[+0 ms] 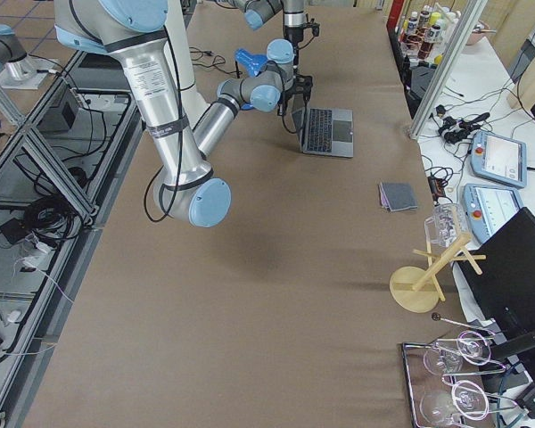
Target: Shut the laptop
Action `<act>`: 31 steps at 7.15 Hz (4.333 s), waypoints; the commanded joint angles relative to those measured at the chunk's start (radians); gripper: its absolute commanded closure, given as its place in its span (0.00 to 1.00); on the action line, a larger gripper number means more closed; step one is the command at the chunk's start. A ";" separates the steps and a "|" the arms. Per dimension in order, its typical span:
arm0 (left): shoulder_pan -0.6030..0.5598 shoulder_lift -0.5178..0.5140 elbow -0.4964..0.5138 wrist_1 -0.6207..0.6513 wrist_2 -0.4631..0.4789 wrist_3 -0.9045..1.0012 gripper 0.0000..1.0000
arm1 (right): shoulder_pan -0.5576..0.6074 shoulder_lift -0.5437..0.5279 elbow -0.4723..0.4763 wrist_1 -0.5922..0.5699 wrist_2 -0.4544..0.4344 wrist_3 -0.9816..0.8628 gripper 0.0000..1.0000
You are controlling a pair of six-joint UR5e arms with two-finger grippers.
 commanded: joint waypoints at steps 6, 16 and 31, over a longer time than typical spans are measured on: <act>-0.038 -0.125 0.143 -0.056 0.092 0.013 1.00 | 0.106 0.117 -0.152 0.002 0.002 -0.016 1.00; -0.109 -0.300 0.692 -0.320 0.094 0.091 1.00 | 0.173 0.474 -0.842 0.183 0.009 -0.056 1.00; -0.701 0.248 0.115 0.171 -0.299 0.953 1.00 | 0.670 -0.169 -0.386 0.069 0.413 -0.698 1.00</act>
